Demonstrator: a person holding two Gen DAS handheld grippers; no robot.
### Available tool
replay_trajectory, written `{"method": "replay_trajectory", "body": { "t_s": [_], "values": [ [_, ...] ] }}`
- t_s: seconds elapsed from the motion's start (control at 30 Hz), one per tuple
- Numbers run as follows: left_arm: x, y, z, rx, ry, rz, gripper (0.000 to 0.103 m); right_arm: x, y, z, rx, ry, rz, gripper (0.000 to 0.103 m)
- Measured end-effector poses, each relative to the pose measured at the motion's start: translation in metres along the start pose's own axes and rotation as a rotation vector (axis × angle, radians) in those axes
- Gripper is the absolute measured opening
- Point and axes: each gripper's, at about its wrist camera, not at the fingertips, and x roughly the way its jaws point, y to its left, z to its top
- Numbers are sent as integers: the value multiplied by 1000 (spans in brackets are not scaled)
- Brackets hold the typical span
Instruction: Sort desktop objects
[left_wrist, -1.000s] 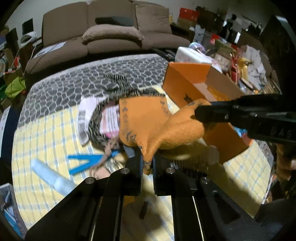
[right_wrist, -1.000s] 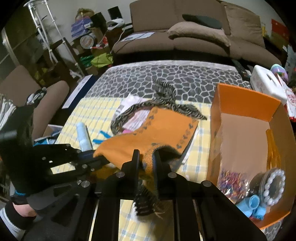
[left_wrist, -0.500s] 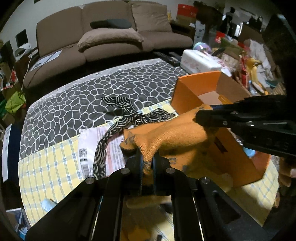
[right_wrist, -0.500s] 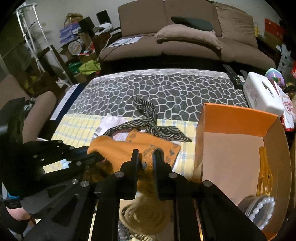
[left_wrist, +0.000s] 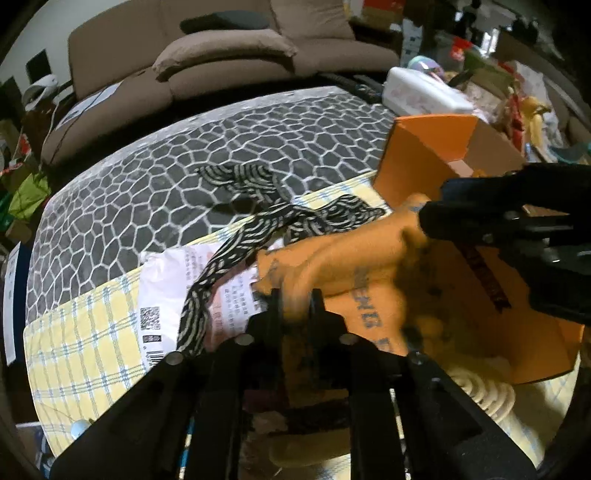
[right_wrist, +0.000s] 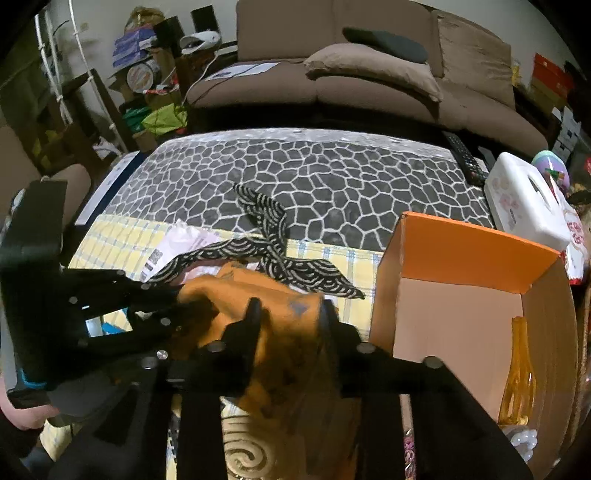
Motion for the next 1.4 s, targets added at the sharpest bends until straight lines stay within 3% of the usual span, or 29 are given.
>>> {"method": "replay_trajectory", "body": {
  "t_s": [0.03, 0.1, 0.13, 0.43, 0.57, 0.9, 1.1, 1.17, 1.2, 1.3, 1.4],
  "values": [
    [-1, 3, -1, -11, -2, 5, 21, -1, -2, 0, 10, -5, 1, 41],
    [-5, 7, -2, -26, -4, 7, 39, -4, -3, 0, 21, -11, 7, 42],
    [-8, 10, -3, -35, -10, 1, 40, -6, -3, 0, 20, -11, 9, 42],
    [-34, 31, -21, -107, -15, -11, 40, -5, 27, -21, -56, 49, 56, 42],
    [-39, 40, -29, -128, -7, -9, 40, 13, 47, -32, -117, 111, 62, 51],
    [-39, 57, -41, -145, 2, -14, 40, 52, 74, -39, -229, 190, 3, 62],
    [-40, 65, -47, -162, 0, -28, 40, 72, 86, -42, -310, 234, -61, 63],
    [-40, 67, -48, -166, -4, -35, 40, 75, 86, -41, -319, 236, -71, 55],
    [-41, 67, -49, -167, -5, -38, 40, 75, 86, -40, -318, 236, -72, 43],
    [-42, 66, -50, -172, -8, -48, 40, 71, 84, -38, -311, 225, -61, 18],
    [-44, 63, -50, -177, -13, -70, 40, 59, 79, -32, -276, 187, -43, 14]
  ]
}}
